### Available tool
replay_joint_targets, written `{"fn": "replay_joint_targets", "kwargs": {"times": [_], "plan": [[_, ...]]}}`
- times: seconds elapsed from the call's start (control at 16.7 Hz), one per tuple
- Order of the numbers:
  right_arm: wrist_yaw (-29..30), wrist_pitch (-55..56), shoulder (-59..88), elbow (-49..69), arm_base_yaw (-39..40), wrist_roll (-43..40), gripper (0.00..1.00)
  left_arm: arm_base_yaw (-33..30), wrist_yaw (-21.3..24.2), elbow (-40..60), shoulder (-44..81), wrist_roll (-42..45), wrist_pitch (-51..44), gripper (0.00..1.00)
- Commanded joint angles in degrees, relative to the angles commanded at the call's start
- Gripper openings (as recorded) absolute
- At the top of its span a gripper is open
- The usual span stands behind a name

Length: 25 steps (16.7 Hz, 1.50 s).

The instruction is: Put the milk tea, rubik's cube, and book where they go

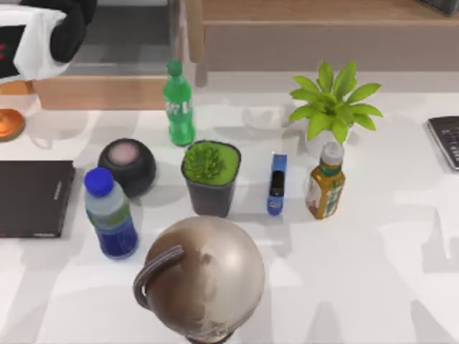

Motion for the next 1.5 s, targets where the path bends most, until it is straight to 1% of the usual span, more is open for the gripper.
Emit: {"fn": "replay_joint_targets", "kwargs": {"times": [0.54,0.6,1.14,1.5], "plan": [[0.0,0.0,0.0,0.0,0.0,0.0,1.0,0.0,0.0,0.0,0.0,0.0,0.0,0.02],[0.0,0.0,0.0,0.0,0.0,0.0,1.0,0.0,0.0,0.0,0.0,0.0,0.0,0.0],[0.0,0.0,0.0,0.0,0.0,0.0,1.0,-0.1,0.0,-0.1,-0.3,0.1,-0.1,0.0],[0.0,0.0,0.0,0.0,0.0,0.0,1.0,-0.4,-0.3,-1.6,-2.8,0.1,-1.2,0.0]]}}
